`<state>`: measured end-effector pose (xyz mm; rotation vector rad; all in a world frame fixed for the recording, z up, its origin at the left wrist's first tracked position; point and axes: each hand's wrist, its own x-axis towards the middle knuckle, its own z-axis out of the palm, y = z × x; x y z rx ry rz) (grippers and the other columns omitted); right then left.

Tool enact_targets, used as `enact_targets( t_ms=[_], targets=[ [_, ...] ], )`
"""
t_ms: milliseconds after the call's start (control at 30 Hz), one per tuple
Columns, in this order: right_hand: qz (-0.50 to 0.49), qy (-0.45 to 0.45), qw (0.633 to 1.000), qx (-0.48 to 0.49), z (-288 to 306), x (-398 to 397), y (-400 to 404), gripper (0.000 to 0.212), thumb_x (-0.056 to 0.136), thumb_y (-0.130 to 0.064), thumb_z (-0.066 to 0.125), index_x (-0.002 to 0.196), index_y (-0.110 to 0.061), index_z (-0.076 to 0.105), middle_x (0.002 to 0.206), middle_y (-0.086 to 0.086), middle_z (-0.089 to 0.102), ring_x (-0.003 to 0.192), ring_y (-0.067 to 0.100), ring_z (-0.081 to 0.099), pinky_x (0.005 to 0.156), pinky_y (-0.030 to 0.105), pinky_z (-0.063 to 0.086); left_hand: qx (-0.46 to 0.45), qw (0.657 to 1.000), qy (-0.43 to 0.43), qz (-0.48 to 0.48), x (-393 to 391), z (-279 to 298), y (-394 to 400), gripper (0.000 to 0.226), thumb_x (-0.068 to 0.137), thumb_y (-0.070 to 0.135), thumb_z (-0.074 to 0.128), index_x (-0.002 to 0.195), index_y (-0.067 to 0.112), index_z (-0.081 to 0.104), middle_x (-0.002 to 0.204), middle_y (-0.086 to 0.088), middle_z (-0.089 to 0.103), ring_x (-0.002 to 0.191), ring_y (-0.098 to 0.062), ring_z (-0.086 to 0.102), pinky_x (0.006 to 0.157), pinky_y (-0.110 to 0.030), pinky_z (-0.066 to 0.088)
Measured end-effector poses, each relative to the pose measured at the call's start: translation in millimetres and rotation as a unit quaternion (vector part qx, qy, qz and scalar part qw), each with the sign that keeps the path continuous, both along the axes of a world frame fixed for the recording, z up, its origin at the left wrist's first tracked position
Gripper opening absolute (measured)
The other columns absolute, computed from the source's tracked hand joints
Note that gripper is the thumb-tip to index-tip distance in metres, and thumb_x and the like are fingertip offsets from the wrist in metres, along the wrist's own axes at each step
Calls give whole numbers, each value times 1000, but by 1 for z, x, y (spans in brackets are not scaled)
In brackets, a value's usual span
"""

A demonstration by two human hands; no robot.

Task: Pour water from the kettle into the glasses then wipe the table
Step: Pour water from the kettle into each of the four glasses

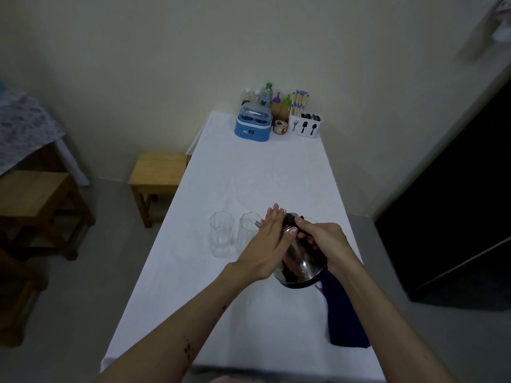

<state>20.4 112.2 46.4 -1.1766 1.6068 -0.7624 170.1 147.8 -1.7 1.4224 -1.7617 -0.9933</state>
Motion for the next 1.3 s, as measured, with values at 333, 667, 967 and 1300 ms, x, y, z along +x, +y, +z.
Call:
enact_targets(
  t_ms=[333,667,967,1300],
  targets=[
    [-3,2,1000,0,1,2,3,41,80,-48,78,70,-9,75,70,6,68,70,21,59,68,30,45,-1,1000,-2,-6,2,-2,-1,72,97,59,18,155,19,0,163,6,-11,147,-3,-16,121,-30,-5],
    [-9,4,1000,-1,1,4,4,42,80,-49,78,71,-8,76,71,7,68,71,21,60,68,30,45,-3,1000,0,-7,4,-3,-1,70,99,57,19,155,19,1,163,5,-11,147,-5,-16,121,-32,-5],
    [-12,-1,1000,1,1,7,5,41,80,-47,78,72,-7,75,70,7,67,69,21,60,67,30,45,-3,1000,0,-8,7,-4,-1,72,97,58,19,155,20,1,163,5,-11,147,-4,-16,121,-31,-5],
    [-20,-8,1000,-2,-3,8,8,41,79,-49,79,69,-9,75,69,6,68,69,21,60,68,31,47,2,1000,0,-19,10,-2,1,70,98,56,21,155,20,1,163,5,-11,147,-4,-16,118,-25,-6]
  ],
)
